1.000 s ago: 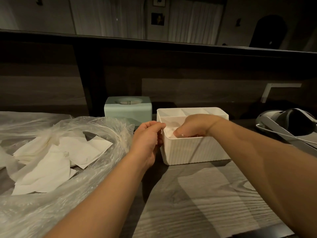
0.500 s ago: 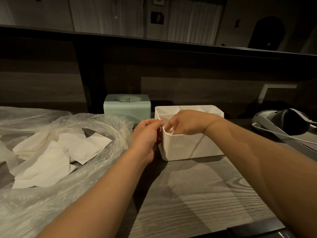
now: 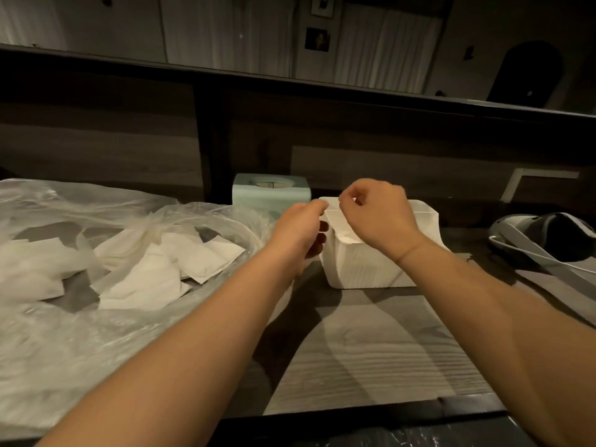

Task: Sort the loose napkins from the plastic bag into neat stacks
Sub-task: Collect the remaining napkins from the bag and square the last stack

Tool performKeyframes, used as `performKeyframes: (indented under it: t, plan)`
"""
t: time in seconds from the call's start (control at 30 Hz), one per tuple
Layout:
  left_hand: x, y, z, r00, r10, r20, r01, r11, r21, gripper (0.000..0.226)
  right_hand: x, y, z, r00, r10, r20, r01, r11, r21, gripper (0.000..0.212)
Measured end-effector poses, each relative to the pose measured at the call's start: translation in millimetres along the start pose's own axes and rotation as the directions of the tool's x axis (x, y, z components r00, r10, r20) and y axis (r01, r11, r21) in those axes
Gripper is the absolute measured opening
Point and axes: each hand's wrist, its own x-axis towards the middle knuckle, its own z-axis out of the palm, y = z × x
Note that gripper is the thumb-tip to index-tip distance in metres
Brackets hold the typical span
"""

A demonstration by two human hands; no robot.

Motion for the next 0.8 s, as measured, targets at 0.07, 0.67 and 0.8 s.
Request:
performKeyframes:
  t: [0.07,0.67,0.8]
  plan:
    - [-9.4,13.6,-11.4,0.999,0.007,0.046,-0.010,0.998,0.057,0.026,-9.4,-20.0,3.8,0.991,-0.030,-0.131,0.052,0.985,0.164,0.010]
    - [-7.7,21.8,-243.8,0.964,0.251,-0.084,-0.023,0.396,0.918,0.024,-33.7,-176.0,137.4,0.998,0.045,-0.040,-0.003,0.703,0.712,0.014]
    - [5.2,2.5,-258.9,0.936,0.303,-0.178,0.061,0.359,0.931,0.029,-41.3,-173.3,181.5,0.989,-0.110,0.102,0.062,0.918,0.391,0.016]
